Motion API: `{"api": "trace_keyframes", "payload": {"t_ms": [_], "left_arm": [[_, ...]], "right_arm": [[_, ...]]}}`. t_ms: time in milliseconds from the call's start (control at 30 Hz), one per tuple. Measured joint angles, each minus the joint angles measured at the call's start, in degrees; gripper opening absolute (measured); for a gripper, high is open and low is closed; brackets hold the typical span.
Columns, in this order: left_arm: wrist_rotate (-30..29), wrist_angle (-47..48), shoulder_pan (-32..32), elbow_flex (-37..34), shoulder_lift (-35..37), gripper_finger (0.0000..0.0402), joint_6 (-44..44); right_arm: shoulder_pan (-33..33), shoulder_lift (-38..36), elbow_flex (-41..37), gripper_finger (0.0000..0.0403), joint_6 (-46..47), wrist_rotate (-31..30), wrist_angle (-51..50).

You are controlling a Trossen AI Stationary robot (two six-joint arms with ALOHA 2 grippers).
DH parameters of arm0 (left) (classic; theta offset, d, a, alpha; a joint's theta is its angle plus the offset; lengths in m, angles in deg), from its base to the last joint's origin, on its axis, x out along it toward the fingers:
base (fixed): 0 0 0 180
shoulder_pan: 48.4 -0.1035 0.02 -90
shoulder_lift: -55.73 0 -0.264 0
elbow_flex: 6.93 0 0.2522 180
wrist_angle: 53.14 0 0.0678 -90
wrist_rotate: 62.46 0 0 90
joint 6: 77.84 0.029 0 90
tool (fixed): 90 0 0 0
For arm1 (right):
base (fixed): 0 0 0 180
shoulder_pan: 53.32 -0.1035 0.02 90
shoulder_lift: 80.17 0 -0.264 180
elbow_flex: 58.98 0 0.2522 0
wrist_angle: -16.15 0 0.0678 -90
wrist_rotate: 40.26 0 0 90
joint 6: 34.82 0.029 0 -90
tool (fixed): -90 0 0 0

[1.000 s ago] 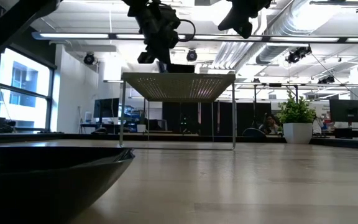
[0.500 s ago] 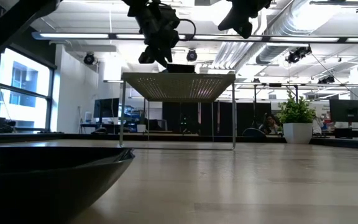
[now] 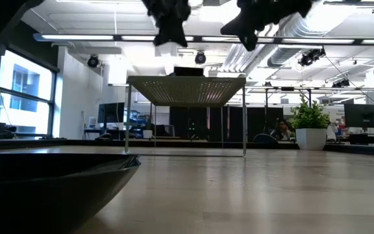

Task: Pick & Place Mini shaped plates
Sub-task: Stack the black leaf-shaped plate on top of the black leaf-shaped plate on the shelf

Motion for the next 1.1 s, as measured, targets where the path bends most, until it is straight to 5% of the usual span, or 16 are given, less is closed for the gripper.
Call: {"api": "trace_keyframes", "payload": {"t_ms": [300, 767, 1100], "left_arm": [[-8.3, -14.4, 4.0, -8.0, 8.7, 0.0004, 0.7], [-15.4, -50.6, 15.9, -48.4, 30.5, 0.0001, -8.0], [-21.2, -40.1, 29.6, -55.3, 34.8, 0.0001, -15.6]], "right_arm": [[0.0, -9.8, -16.7, 0.0001, 8.3, -2.9, 23.0], [0.3, -16.0, -21.6, 0.0002, 8.2, -7.4, 23.3], [-1.9, -16.0, -21.5, 0.0002, 10.6, -4.6, 23.8]]}}
